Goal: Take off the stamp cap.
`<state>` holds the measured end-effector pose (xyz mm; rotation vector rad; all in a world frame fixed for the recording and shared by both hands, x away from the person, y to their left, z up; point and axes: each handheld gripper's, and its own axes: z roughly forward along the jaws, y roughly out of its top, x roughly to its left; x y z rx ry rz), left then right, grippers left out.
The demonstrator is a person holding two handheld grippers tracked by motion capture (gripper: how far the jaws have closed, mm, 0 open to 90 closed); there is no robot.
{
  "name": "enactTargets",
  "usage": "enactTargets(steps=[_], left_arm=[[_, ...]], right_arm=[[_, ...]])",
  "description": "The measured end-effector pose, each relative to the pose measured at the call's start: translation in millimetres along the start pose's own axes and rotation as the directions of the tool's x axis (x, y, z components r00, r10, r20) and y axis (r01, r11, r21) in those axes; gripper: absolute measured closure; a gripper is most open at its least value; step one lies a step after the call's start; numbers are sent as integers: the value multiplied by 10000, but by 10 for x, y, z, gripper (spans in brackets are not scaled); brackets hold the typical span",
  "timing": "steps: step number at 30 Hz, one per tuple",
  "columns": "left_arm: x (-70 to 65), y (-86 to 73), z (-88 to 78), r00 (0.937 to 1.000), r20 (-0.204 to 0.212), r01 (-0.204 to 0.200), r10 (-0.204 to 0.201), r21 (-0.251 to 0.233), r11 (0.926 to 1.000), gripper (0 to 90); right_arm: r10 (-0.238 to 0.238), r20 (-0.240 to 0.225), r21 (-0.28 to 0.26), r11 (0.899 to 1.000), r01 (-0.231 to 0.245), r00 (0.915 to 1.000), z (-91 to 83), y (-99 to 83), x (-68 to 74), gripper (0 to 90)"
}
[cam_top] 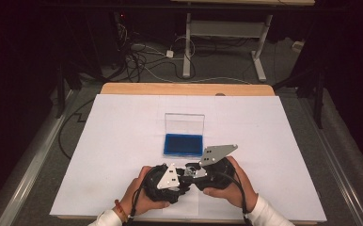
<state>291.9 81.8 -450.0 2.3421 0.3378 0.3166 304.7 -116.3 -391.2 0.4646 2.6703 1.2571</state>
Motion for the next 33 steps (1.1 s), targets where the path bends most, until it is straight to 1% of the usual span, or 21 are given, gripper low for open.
enactTargets(steps=[1,2,3,5,6,7,9,12,13,14,16,17,19,20,21,22,24,26,28,31,33], left_arm=[[8,-8,6,9998,122,135,-133,-92,9999,362],[11,-10,4,9999,117,108,-107,-51,9999,362],[6,-7,-2,10000,-33,-42,42,66,10000,363],[9,-9,-12,10000,34,-19,19,-5,10000,363],[4,-6,-14,9999,-104,-104,104,65,9999,363],[5,-8,-13,9999,-85,-88,88,75,9999,363],[12,-15,-6,10000,30,61,-60,-29,10000,362],[15,-22,1,10000,49,49,-49,20,10000,363],[13,-22,-4,10000,-18,-1,1,49,10000,363],[19,-20,-9,10000,60,44,-44,34,10000,362],[23,-25,-17,9999,125,81,-80,-50,10000,363],[17,-22,-20,10000,22,-33,33,29,10000,362],[23,-28,-28,9999,101,68,-67,-101,9999,363],[22,-28,-34,10000,72,-14,14,-29,10000,363],[23,-33,-39,9999,97,43,-42,-80,10000,363],[38,-40,-41,9995,273,167,-162,-182,9997,362],[41,-46,-50,9995,262,206,-199,-266,9994,363],[53,-54,-60,9987,385,342,-328,-351,9988,363],[56,-60,-61,9978,487,459,-439,-397,9982,362],[66,-78,-72,9976,519,489,-467,-417,9979,362],[81,-81,-90,9978,414,526,-512,-339,9980,362]], right_arm=[[-97,81,14,10000,97,9999,8,4,11,575],[10,93,-38,10000,-10,10000,11,0,7,575],[78,65,-65,9999,-77,9999,15,-7,-3,575],[164,-17,-88,9998,-164,9999,11,-17,-17,575],[244,-71,-131,9996,-245,9997,8,-19,-26,575],[313,-84,-109,9994,-314,9995,10,-21,-32,575],[339,-103,-202,9992,-341,9994,13,-29,-41,575],[223,4,-80,9997,-223,9998,26,-29,-26,575],[279,56,-191,9994,-278,9996,29,-31,-16,575],[202,58,-112,9997,-201,9998,28,-24,-14,575],[217,66,-239,9995,-215,9997,23,-25,-15,575],[264,58,-239,9994,-263,9996,19,-23,-14,576],[294,-18,-225,9993,-295,9996,12,-29,-28,575],[394,-48,-325,9987,-395,9992,11,-35,-38,575],[373,-130,-252,9990,-376,9992,10,-35,-46,575],[359,-129,-313,9989,-363,9993,8,-36,-47,576],[458,-121,-390,9982,-462,9989,9,-36,-47,575],[540,-145,-532,9971,-547,9984,0,-39,-52,576],[461,-68,-499,9977,-464,9989,-3,-35,-38,576],[427,97,-514,9978,-422,9990,10,-31,-5,575],[594,39,-621,9963,-590,9982,8,-35,-7,575]])
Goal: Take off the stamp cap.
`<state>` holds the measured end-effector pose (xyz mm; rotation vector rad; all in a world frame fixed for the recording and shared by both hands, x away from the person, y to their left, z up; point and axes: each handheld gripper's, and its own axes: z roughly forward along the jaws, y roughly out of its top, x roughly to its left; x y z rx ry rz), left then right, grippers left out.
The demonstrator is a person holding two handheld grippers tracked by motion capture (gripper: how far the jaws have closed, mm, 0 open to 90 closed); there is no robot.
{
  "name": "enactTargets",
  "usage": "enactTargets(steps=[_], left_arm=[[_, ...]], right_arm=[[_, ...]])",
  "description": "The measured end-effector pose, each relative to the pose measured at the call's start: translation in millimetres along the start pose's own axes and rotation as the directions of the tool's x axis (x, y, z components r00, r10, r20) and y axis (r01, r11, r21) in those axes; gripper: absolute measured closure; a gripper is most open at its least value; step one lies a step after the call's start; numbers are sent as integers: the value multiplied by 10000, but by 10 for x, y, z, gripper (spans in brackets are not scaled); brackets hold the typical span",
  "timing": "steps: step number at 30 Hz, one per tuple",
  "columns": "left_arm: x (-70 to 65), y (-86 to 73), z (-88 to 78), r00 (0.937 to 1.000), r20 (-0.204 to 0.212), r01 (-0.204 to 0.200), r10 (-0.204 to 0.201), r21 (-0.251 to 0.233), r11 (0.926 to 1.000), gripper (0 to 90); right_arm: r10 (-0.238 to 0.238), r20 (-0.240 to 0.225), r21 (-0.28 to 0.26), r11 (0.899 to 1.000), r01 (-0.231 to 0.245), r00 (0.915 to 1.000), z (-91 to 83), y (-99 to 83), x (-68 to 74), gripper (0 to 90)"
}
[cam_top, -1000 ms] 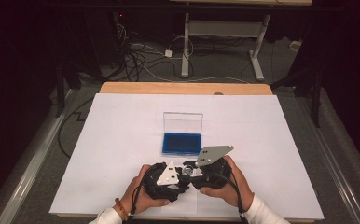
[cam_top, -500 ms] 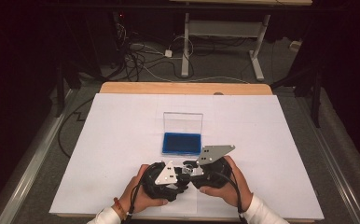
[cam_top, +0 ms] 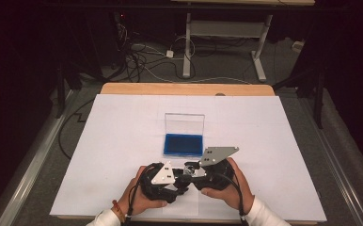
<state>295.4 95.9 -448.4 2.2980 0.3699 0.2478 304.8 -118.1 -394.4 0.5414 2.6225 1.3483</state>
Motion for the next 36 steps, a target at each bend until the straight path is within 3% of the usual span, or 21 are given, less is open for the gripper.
enactTargets(steps=[1,2,3,5,6,8,12,19,36], left_arm=[[53,-31,5,9987,147,497,-497,52,9988,363],[102,-96,15,9968,107,793,-795,147,9967,363],[122,-156,16,9964,92,844,-846,220,9962,363],[98,-201,9,9982,-162,593,-586,499,9970,362],[99,-196,-6,9975,-214,680,-672,375,9970,362],[94,-154,-48,9976,-517,466,-453,252,9986,362],[141,-171,-127,9960,-758,480,-467,156,9987,362],[166,-215,-276,9931,-1090,438,-435,3,9990,361],[246,-347,-527,9817,-1793,611,-641,-219,9979,361]], right_arm=[[-36,45,-52,10000,36,10000,-8,1,-1,575],[-336,687,-168,9993,349,9971,-46,9,22,575],[-392,894,-315,9986,421,9952,-116,29,2,575],[244,602,-996,9949,-184,9979,-278,33,-104,575],[256,899,-1039,9945,-162,9956,-338,25,-134,575],[370,948,-1209,9923,-254,9948,-408,-1,-197,575],[-76,1383,-992,9948,215,9904,-441,9,-183,574],[-247,1648,-873,9954,396,9860,-499,4,-184,575],[-122,2053,-788,9965,290,9786,-682,-106,-246,574]])
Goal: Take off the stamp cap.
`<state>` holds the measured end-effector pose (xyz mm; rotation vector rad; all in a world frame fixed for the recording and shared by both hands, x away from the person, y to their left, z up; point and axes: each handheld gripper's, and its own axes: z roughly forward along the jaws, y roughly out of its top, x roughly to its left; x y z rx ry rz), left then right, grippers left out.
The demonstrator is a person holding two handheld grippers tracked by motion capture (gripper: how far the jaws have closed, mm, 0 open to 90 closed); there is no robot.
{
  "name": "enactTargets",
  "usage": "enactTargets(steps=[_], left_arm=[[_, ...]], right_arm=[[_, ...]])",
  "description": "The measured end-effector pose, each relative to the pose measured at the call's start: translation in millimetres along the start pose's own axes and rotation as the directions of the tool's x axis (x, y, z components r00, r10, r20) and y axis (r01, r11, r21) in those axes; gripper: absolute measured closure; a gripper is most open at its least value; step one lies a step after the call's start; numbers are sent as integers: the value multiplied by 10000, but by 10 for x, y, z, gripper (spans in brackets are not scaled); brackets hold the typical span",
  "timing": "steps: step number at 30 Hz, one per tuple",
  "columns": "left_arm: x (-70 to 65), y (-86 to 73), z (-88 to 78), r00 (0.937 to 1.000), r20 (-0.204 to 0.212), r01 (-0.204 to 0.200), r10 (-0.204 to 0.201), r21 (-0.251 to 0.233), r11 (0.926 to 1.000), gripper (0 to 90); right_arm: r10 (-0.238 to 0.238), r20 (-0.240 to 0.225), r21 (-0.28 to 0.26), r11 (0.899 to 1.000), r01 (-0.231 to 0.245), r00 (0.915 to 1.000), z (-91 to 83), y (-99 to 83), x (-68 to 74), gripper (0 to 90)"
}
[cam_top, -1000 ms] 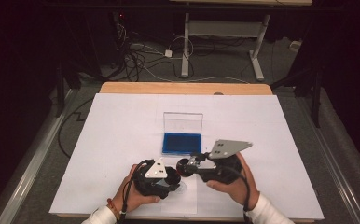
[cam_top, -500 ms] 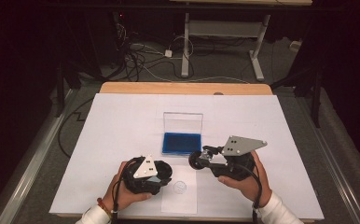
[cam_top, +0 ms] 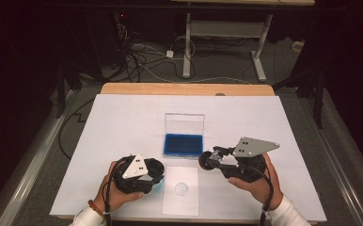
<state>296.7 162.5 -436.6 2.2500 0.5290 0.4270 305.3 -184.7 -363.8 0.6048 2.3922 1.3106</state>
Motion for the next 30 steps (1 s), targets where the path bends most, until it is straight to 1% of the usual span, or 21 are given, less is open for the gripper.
enactTargets(steps=[5,13,15,23,25,30], left_arm=[[28,-59,-76,9997,-241,96,-97,-31,9999,361],[81,-180,-128,9987,-370,357,-356,20,9994,361],[84,-207,-139,9983,-449,369,-366,54,9993,361],[93,-304,-208,9964,-682,514,-507,93,9986,360],[103,-332,-223,9958,-690,612,-606,55,9981,361],[108,-393,-253,9946,-768,706,-696,103,9974,360]], right_arm=[[23,157,76,10000,-24,9999,-30,-31,-32,574],[95,247,205,9997,-100,9996,-20,-49,-80,574],[156,262,175,9997,-161,9995,-23,-51,-91,573],[129,312,193,9997,-135,9994,-28,-55,-100,573],[120,329,192,9997,-127,9994,-29,-55,-99,573],[134,353,207,9997,-141,9993,-32,-56,-115,574]])
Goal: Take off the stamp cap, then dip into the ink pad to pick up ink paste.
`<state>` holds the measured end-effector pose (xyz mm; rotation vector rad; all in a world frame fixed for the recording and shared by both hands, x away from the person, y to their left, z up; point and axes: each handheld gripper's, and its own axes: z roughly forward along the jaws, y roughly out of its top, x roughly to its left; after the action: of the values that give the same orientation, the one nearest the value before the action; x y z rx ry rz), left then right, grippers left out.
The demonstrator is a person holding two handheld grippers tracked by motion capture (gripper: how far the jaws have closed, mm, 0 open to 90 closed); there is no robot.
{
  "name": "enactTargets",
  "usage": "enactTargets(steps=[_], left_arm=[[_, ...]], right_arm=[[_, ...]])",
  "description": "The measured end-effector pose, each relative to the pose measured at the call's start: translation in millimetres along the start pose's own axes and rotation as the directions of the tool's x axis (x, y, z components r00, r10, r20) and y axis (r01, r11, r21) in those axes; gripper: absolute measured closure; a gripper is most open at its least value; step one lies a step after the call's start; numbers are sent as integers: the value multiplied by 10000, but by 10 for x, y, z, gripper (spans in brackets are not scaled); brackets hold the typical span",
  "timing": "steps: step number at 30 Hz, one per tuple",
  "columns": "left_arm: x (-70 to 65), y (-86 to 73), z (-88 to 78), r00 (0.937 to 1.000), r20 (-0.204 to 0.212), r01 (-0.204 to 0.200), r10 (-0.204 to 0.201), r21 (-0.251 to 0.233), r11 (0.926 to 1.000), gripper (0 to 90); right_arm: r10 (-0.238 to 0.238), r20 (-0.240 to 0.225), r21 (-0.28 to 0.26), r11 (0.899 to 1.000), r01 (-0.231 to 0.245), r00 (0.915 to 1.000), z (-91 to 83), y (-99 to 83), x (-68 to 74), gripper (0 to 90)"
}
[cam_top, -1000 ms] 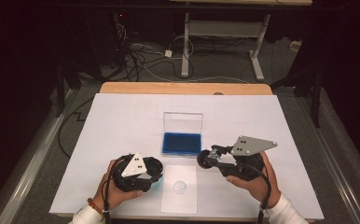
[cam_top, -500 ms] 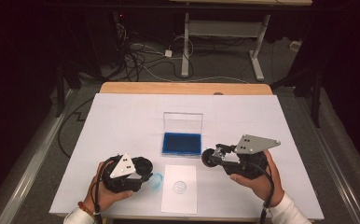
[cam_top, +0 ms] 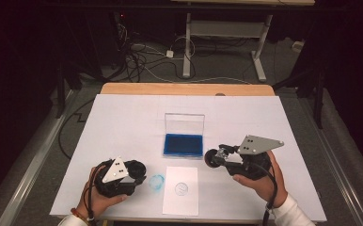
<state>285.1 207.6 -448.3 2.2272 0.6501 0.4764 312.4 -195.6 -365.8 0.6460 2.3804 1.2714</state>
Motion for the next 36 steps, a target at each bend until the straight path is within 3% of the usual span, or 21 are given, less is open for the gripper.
enactTargets(steps=[20,30,36], left_arm=[[12,-183,-102,9994,-209,265,-261,214,9994,361],[-2,-183,-70,9996,-158,245,-240,360,9991,361],[-2,-176,-45,9997,-110,240,-236,408,9989,361]], right_arm=[[-40,143,-37,10000,40,9999,7,20,-11,573],[3,266,-46,10000,-2,9996,58,167,-128,573],[51,207,281,9996,-57,9998,140,286,-242,573]])
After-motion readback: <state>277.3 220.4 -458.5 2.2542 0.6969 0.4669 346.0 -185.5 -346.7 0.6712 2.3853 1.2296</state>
